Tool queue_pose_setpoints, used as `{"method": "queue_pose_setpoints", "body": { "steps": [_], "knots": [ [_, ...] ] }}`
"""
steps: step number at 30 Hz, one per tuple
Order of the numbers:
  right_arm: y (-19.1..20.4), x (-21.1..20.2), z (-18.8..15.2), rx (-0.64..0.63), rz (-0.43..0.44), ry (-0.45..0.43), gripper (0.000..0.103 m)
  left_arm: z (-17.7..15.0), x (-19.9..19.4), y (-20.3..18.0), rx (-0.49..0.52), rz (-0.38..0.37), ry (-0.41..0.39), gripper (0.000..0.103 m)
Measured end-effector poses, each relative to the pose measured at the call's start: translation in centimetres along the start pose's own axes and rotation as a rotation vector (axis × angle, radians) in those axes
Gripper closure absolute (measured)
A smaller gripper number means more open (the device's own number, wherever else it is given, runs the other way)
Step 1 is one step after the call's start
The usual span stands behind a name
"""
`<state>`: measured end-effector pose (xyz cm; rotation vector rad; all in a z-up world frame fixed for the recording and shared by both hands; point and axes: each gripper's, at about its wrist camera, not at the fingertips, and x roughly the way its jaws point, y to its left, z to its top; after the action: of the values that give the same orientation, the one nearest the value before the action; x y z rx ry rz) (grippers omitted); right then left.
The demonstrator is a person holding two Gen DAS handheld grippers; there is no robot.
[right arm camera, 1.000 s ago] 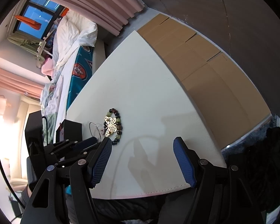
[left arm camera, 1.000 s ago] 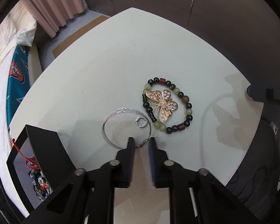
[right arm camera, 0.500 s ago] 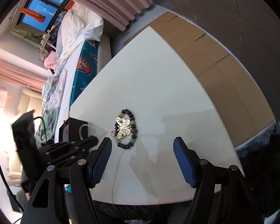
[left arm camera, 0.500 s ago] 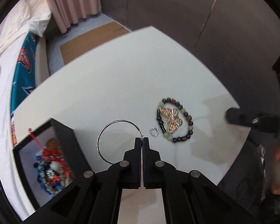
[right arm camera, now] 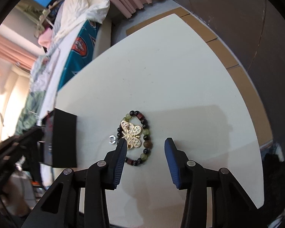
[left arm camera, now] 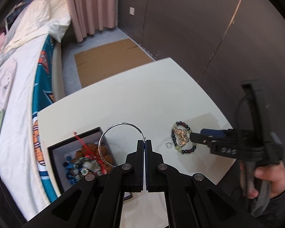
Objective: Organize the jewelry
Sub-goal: 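Carry the silver hoop to the box with the left gripper while the right gripper grasps the dark bead bracelet, then release the hoop into the box with the left gripper while the right gripper drops the bead bracelet in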
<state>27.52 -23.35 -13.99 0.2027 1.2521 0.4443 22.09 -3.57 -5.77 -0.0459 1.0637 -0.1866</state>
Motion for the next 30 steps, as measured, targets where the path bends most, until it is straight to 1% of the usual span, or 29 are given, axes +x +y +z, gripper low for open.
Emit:
{"method": "queue_pose_setpoints", "body": {
  "steps": [3, 5, 7, 8, 11, 17, 19, 23, 26, 29, 30],
  "knots": [
    [0.9, 0.3, -0.1, -0.051, -0.068, -0.002, 0.063, -0.2, -1.1, 0.9, -0.021, 0.005, -0.022, 0.103],
    [1.4, 0.3, -0.1, -0.072, -0.112, -0.007, 0.068, -0.1, -1.7, 1.8, -0.039, 0.008, -0.036, 0.103],
    [1.5, 0.2, -0.1, -0.083, -0.159, -0.012, 0.087, -0.4, -2.4, 2.6, -0.06, 0.01, -0.047, 0.103],
    [1.3, 0.2, -0.2, -0.075, -0.141, -0.003, 0.091, -0.7, -2.7, 3.1, -0.076, 0.007, -0.051, 0.103],
    [1.0, -0.3, -0.4, -0.058, -0.121, -0.013, 0.092, -1.2, -3.0, 4.2, -0.106, 0.008, -0.051, 0.103],
    [2.2, -2.9, -1.3, -0.051, -0.049, -0.08, 0.092, -2.2, -2.3, 6.2, -0.169, -0.017, -0.013, 0.103],
    [2.9, -3.8, -1.5, -0.062, -0.028, -0.096, 0.092, -2.3, -1.9, 6.8, -0.201, -0.02, -0.002, 0.103],
    [4.6, -5.5, -1.7, -0.088, 0.001, -0.124, 0.092, -2.4, -1.1, 7.7, -0.245, -0.05, 0.035, 0.102],
    [6.3, -6.4, -1.4, -0.11, 0.016, -0.147, 0.092, -2.6, -1.4, 8.1, -0.251, -0.059, 0.028, 0.101],
    [7.7, -7.4, -1.2, -0.132, 0.029, -0.169, 0.092, -2.8, -1.8, 8.6, -0.26, -0.062, 0.021, 0.097],
    [8.3, -7.8, -1.1, -0.141, 0.037, -0.177, 0.092, -2.9, -1.9, 8.8, -0.266, -0.065, 0.018, 0.092]
  ]
}}
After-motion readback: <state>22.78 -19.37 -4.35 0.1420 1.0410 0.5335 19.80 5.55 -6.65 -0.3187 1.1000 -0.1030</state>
